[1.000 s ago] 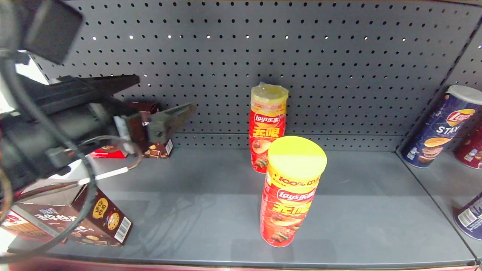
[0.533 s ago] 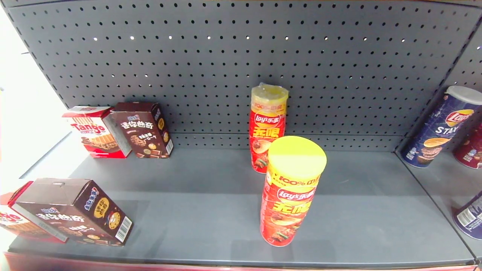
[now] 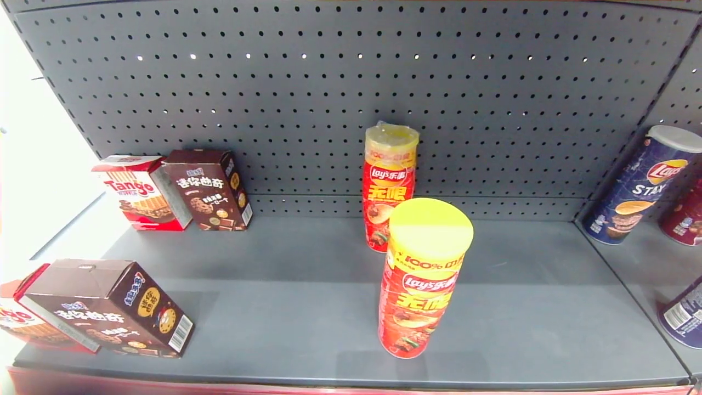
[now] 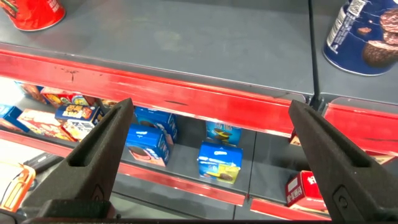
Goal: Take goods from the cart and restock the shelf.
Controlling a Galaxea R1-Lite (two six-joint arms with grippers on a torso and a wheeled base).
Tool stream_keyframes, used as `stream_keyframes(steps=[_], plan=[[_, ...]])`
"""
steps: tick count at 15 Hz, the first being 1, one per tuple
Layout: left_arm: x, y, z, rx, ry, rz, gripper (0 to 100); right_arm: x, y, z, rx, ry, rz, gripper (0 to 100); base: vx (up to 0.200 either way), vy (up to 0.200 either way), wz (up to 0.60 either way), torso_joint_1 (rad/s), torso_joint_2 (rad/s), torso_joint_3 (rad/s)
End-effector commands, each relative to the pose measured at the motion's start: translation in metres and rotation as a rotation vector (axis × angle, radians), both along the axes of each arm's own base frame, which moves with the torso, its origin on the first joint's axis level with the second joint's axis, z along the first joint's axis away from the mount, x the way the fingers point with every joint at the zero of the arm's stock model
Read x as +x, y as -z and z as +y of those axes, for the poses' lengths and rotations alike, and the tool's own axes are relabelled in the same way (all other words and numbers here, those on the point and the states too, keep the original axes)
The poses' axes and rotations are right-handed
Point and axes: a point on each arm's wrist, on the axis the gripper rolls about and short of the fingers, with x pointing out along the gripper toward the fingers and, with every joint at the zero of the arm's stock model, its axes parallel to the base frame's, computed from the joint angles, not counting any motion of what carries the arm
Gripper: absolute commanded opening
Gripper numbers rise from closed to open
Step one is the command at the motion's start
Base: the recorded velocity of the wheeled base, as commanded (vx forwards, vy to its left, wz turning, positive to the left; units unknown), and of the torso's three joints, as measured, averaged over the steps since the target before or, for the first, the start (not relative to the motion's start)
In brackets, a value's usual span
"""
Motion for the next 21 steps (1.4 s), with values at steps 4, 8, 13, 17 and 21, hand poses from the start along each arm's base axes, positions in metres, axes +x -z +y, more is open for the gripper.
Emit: stream_keyframes(steps=[4, 8, 13, 17, 21], plan=[[0.009, 0.065, -0.003, -0.008, -0.054, -0.022, 100, 0.000, 0.000, 0.000, 0.000, -0.001, 0.002, 100, 0.000, 0.000, 0.00, 0.000, 0.00, 0.000], [0.009, 0.074, -0.003, -0.012, -0.045, 0.061, 100, 0.000, 0.000, 0.000, 0.000, -0.001, 0.002, 100, 0.000, 0.000, 0.00, 0.000, 0.00, 0.000], [0.009, 0.073, -0.003, -0.076, -0.060, 0.061, 100, 0.000, 0.000, 0.000, 0.000, -0.001, 0.002, 100, 0.000, 0.000, 0.00, 0.000, 0.00, 0.000], [0.009, 0.074, -0.002, -0.089, -0.109, 0.060, 100, 0.000, 0.000, 0.000, 0.000, -0.001, 0.002, 100, 0.000, 0.000, 0.00, 0.000, 0.00, 0.000], [0.009, 0.073, -0.003, -0.116, -0.069, 0.058, 100, -0.001, 0.000, -0.001, 0.002, -0.057, -0.014, 100, 0.000, 0.000, 0.00, 0.000, 0.00, 0.000]])
